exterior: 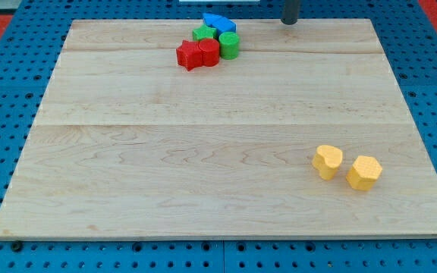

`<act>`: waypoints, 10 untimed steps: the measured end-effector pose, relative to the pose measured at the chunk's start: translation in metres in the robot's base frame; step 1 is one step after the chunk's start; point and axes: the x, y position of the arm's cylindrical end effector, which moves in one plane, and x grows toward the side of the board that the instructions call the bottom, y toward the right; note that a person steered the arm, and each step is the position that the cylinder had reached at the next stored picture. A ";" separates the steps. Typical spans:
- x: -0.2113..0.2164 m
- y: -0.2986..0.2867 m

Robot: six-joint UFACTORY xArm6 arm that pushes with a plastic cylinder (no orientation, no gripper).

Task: Push the blue triangle away from the group of blocks

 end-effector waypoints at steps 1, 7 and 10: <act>0.001 -0.073; 0.054 -0.185; 0.001 -0.168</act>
